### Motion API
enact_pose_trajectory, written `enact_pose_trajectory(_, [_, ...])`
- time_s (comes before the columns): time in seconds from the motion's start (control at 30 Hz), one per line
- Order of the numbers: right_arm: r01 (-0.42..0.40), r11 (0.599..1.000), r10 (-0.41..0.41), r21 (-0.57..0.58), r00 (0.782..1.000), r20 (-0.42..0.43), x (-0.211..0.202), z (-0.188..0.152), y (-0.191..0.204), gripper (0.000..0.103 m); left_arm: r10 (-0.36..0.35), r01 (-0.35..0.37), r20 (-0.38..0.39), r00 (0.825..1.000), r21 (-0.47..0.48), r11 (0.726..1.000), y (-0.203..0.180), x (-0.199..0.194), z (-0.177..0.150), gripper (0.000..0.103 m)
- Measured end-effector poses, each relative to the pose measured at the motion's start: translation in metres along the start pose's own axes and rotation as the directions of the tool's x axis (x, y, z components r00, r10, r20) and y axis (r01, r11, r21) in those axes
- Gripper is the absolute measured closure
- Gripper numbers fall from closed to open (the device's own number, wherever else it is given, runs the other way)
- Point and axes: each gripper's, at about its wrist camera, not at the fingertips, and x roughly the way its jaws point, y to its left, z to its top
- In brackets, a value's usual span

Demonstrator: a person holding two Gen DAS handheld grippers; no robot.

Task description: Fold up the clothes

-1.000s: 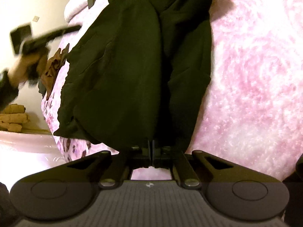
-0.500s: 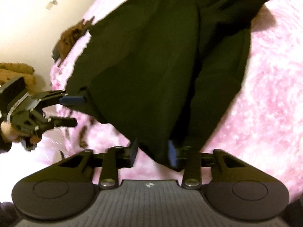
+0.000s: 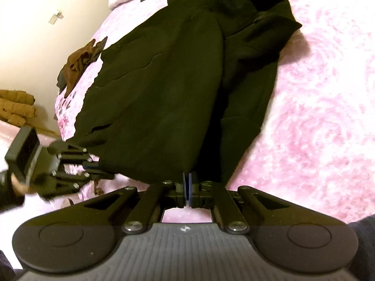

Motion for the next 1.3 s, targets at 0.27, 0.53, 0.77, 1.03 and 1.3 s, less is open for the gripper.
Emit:
enact_pose_trajectory(0.27, [0.035,0.999,-0.035,-0.012,0.999,0.023,-0.006,-0.009,0.005,0.080,0.008,-0.008,-0.034,0.999,-0.021,1.000,0.029,-0.012,0.006,0.098])
enact_pose_trajectory(0.53, [0.030,0.998,-0.022,-0.051,0.989,0.146,-0.009,0.059,-0.001,0.054,0.121,-0.106,0.077,0.990,-0.175,0.979,0.100,-0.028,0.061,0.072])
enact_pose_trajectory(0.77, [0.087,0.983,-0.057,-0.160,0.981,0.186,0.055,0.165,-0.007,0.051,0.177,-0.120,0.197,0.964,-0.272,0.955,0.185,0.028,0.150,0.047])
enact_pose_trajectory(1.03, [0.128,0.983,-0.098,-0.134,0.972,0.214,0.109,0.232,-0.024,0.050,0.158,-0.106,0.157,0.975,-0.298,0.949,0.248,0.092,0.202,0.061])
enact_pose_trajectory(1.3, [0.105,0.985,-0.075,-0.134,0.974,0.211,0.120,0.256,-0.028,0.101,0.126,-0.069,0.249,0.960,-0.225,0.972,0.247,0.080,0.212,0.088])
